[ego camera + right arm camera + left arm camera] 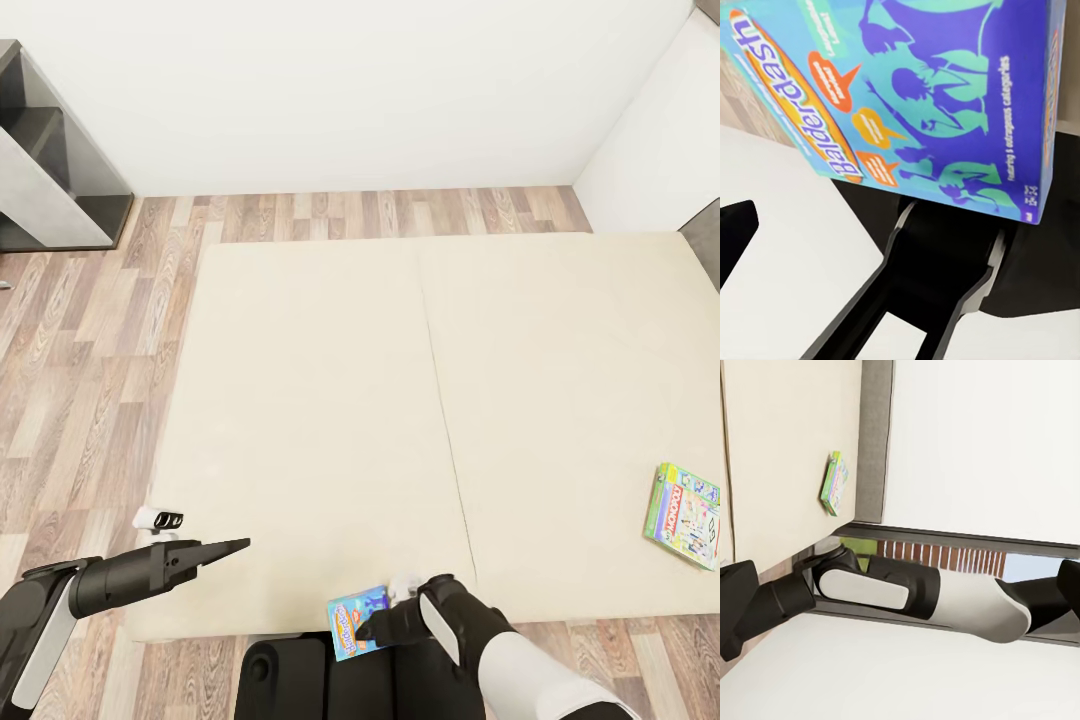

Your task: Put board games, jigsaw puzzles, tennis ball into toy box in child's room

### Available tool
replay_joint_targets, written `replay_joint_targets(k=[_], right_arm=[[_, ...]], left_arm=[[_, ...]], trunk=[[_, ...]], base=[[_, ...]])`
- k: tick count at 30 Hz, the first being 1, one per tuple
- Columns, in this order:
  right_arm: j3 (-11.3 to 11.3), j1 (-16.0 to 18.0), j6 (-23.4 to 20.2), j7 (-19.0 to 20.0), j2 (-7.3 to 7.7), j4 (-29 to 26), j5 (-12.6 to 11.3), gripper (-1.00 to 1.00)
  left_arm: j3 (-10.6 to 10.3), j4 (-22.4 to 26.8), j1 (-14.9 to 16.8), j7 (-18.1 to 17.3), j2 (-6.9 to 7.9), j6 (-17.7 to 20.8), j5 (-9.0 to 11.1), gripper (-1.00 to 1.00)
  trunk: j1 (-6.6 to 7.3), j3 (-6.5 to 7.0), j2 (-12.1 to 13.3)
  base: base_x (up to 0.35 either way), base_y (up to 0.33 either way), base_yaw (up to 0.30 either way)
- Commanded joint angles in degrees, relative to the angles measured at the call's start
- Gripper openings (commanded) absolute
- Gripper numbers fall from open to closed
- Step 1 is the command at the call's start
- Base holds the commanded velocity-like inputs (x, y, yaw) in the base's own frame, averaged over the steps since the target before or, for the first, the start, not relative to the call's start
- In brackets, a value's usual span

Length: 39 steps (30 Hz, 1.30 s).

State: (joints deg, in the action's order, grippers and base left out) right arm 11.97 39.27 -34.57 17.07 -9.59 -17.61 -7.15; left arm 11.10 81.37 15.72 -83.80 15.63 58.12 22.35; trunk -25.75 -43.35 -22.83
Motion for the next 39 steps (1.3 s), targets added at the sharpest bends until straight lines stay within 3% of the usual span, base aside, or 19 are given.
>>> replay_joint_targets(k=[1, 39], right_arm=[[0.5, 0.0, -0.3, -0.2, 0.03, -0.1, -0.6, 1.00], [0.5, 0.0, 0.9, -0.2, -0.35, 2.7, -0.6, 1.00]], left_arm=[[0.0, 0.0, 0.0, -0.1, 0.02, 0.6, 0.1, 1.00], [0.1, 0.0, 0.0, -0.1, 0.02, 0.6, 0.1, 1.00]], trunk=[[-0.03, -0.06, -0.1], [-0.03, -0.06, -0.1]], base=[[0.000, 0.000, 0.000], [0.000, 0.000, 0.000]])
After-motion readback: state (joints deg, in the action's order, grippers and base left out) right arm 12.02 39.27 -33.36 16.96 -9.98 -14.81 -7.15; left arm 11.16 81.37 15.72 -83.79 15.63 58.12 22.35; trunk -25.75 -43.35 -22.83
